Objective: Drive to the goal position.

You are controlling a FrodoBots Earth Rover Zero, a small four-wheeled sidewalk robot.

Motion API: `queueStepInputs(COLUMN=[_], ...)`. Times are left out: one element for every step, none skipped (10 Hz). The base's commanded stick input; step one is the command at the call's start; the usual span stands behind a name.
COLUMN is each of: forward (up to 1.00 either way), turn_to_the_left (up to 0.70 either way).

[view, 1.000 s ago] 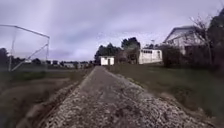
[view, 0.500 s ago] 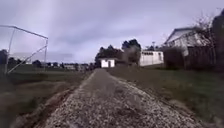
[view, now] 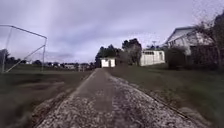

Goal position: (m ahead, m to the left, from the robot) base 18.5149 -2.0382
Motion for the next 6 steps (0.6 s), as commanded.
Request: queueStepInputs(forward=[0.66,0.66,0.66,0.67,0.70,0.70], turn_to_the_left=[0.00,0.00,0.00,0.00,0.00,0.00])
